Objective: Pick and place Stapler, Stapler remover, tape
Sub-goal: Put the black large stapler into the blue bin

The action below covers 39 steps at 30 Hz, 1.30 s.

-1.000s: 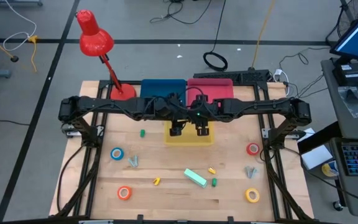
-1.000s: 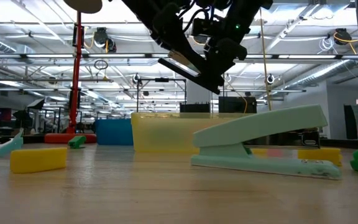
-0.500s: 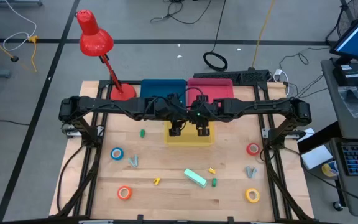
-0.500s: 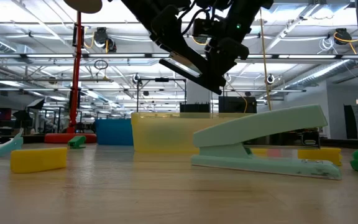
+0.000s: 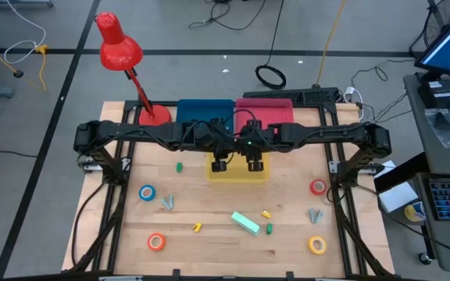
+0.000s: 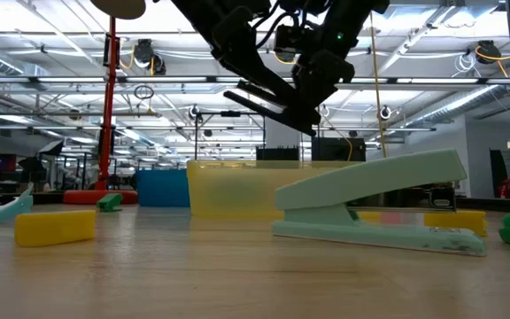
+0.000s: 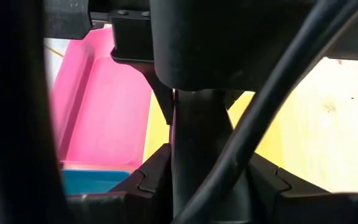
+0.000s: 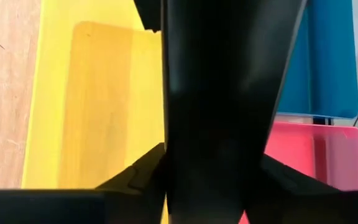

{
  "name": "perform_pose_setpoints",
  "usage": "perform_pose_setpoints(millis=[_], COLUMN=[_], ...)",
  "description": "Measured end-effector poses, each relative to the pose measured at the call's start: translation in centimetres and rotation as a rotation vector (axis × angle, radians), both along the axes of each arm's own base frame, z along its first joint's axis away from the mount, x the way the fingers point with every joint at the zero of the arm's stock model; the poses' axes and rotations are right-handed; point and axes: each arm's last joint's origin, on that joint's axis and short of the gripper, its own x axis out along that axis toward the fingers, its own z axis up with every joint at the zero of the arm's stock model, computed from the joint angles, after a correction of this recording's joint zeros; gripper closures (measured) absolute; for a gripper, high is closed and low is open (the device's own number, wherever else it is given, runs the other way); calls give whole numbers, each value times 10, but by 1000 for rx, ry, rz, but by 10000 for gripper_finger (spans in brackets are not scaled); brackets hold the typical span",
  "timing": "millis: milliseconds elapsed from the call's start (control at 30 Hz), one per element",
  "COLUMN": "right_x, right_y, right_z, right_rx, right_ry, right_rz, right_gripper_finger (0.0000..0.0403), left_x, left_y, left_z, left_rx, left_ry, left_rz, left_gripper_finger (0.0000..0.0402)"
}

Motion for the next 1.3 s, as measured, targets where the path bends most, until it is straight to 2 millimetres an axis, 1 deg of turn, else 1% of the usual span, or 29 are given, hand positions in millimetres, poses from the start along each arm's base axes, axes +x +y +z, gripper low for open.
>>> perform_pose_setpoints(millis=[133,233,333,433,533,667,733,833,967,1033,1100,1300], right_x=[0,-2,-3,-5,-8,-12,-15,-19,-22,-24,-26,-30], right_y=[0,0,0,0,-2,-4,-5,-7,-9,-10,-9,-9], right_z=[0,0,2,2,4,12,16,21,22,20,19,17], right_rx=[8,15,15,-7,-74,-136,-143,-139,-113,-101,-96,-93], right_ry=[2,12,16,30,40,23,11,-8,-12,7,32,74], right_rz=[-10,-22,-26,-42,-82,-124,-133,-147,-195,-214,-221,-221], right_gripper_finger=[165,126,98,80,72,71,72,76,77,76,76,80], left_x=[-1,-7,-14,-22,-32,-44,-48,-54,-60,-61,-61,-70], left_y=[0,1,1,3,9,24,36,54,78,87,95,117], left_z=[0,2,2,7,9,5,6,2,4,1,-4,-38], left_rx=[1,6,15,31,48,70,65,49,49,49,37,-31], left_ry=[6,31,70,88,124,203,191,204,166,135,113,101], left_rz=[19,48,91,158,268,426,488,568,673,693,668,548], left_gripper_finger=[270,270,270,270,270,270,270,270,270,270,270,270])
